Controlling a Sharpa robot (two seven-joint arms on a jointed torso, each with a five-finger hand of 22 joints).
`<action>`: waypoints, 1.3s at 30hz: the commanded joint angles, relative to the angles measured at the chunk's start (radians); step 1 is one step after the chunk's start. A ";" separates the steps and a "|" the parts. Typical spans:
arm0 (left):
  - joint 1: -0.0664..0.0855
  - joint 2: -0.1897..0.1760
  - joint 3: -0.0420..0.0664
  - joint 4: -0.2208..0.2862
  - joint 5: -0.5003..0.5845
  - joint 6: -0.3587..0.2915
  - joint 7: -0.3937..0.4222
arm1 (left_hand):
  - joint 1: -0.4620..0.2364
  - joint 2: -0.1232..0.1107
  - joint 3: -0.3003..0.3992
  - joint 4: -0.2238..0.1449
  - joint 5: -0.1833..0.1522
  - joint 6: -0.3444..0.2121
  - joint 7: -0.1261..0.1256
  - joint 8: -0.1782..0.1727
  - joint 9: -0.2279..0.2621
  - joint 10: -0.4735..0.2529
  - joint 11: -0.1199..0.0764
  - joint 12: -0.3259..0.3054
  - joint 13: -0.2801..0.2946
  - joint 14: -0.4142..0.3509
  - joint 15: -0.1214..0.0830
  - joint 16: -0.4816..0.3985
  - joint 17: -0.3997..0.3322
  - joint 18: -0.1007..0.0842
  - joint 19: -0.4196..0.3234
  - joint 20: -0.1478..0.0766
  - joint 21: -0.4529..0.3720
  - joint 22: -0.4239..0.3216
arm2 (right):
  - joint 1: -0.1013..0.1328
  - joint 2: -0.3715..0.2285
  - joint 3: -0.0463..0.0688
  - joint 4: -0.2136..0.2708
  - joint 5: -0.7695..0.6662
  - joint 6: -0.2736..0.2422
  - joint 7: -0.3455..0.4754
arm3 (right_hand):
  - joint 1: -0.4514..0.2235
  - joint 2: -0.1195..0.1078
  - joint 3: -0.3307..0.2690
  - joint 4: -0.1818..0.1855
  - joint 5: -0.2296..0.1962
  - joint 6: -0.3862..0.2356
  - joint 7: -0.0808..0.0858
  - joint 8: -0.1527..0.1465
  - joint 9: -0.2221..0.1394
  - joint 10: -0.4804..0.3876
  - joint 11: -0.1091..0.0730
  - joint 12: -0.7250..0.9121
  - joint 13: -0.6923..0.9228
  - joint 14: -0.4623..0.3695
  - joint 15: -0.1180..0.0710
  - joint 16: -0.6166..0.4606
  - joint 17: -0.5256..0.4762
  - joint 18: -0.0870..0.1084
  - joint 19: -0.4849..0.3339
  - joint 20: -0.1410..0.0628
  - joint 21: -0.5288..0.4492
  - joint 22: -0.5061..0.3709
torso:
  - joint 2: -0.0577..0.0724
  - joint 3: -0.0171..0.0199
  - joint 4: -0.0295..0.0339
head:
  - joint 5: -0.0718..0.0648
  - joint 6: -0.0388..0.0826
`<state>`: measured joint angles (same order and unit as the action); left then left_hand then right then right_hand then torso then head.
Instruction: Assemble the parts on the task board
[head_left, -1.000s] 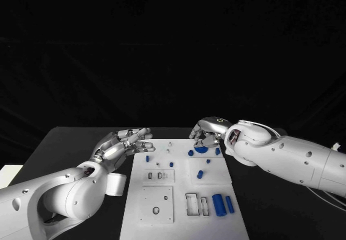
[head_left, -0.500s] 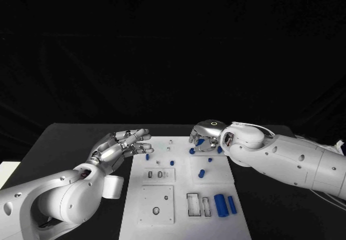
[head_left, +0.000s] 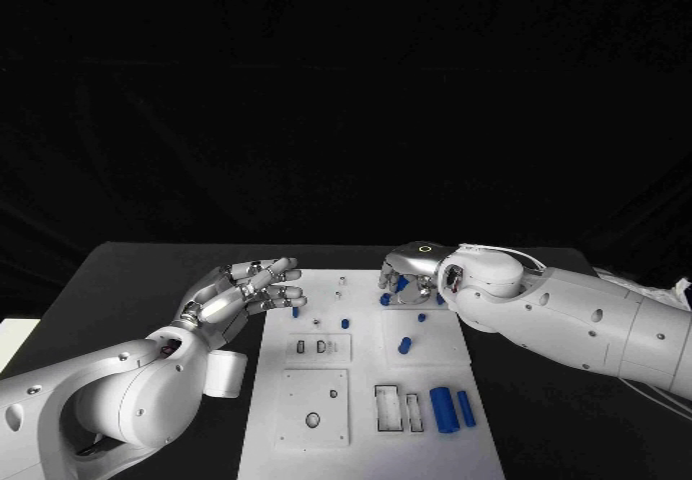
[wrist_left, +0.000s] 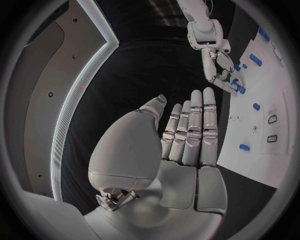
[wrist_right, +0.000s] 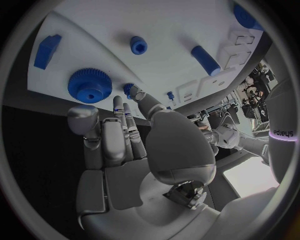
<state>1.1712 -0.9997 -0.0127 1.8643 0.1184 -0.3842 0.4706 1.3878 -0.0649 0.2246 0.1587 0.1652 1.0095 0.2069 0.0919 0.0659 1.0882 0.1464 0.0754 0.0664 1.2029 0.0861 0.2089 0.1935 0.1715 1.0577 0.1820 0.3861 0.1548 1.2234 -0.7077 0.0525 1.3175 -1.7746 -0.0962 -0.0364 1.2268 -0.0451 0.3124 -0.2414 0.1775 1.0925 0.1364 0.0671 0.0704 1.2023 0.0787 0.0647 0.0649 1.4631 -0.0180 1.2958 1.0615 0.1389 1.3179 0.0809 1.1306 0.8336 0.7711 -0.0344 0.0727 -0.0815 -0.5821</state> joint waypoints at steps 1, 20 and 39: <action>0.001 0.000 0.001 0.005 0.003 0.014 0.002 | -0.006 -0.006 -0.004 -0.001 -0.005 -0.002 0.006 -0.003 -0.001 0.001 0.005 -0.005 -0.001 -0.008 0.002 -0.006 0.002 0.008 -0.004 0.006 -0.001 -0.001 | -0.001 0.007 0.000 -0.007 -0.020 0.036 -0.003 | 0.004 0.004 0.007 0.002 -0.005 0.009 0.001 -0.002 0.001 -0.008 -0.002 -0.003 -0.001 0.040 0.007 0.008 0.003 -0.009 -0.004 0.006 0.004 0.002 | 0.004 -0.0006 0.0011 | 0.000 -0.001; 0.002 -0.003 0.001 0.001 0.003 0.012 -0.004 | -0.006 -0.006 -0.004 -0.003 -0.005 -0.003 0.007 -0.005 -0.001 0.000 0.006 -0.006 -0.001 -0.007 0.003 -0.006 0.003 0.008 -0.005 0.006 -0.001 -0.001 | -0.006 0.028 0.000 -0.025 -0.016 0.049 0.013 | 0.009 0.025 0.040 0.027 -0.034 0.025 0.000 0.001 0.004 0.006 -0.005 -0.001 0.000 0.038 0.006 0.025 0.017 -0.009 -0.011 0.007 0.028 0.021 | 0.017 -0.0011 0.0045 | -0.001 -0.003; 0.002 -0.003 0.001 0.000 0.003 0.009 -0.014 | -0.003 -0.004 -0.002 -0.008 -0.004 -0.008 0.010 -0.012 -0.001 -0.007 0.009 -0.011 -0.001 -0.008 0.004 -0.011 0.007 0.008 -0.007 0.007 -0.001 -0.002 | -0.006 0.028 0.000 -0.030 -0.010 0.070 0.003 | 0.012 0.038 0.064 0.048 -0.037 0.056 -0.008 0.009 0.010 0.031 -0.013 0.002 0.002 0.036 0.000 0.032 0.022 -0.010 -0.012 0.004 0.043 0.036 | 0.022 -0.0041 0.0074 | -0.003 -0.003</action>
<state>1.1717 -1.0031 -0.0125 1.8631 0.1195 -0.3850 0.4573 1.3878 -0.0648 0.2217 0.1559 0.1652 1.0020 0.2142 0.0840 0.0661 1.0846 0.1499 0.0659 0.0665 1.1994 0.0894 0.2043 0.1989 0.1713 1.0539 0.1855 0.3861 0.1538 1.2272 -0.6814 0.0597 1.2921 -1.7760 -0.0663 -0.0284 1.2369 -0.0258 0.3705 -0.1941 0.1413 1.1394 0.1293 0.0699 0.0749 1.2281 0.0670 0.0674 0.0660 1.4630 -0.0179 1.3225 1.0820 0.1391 1.3106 0.0881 1.1708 0.8677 0.7922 -0.0377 0.0801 -0.0851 -0.5845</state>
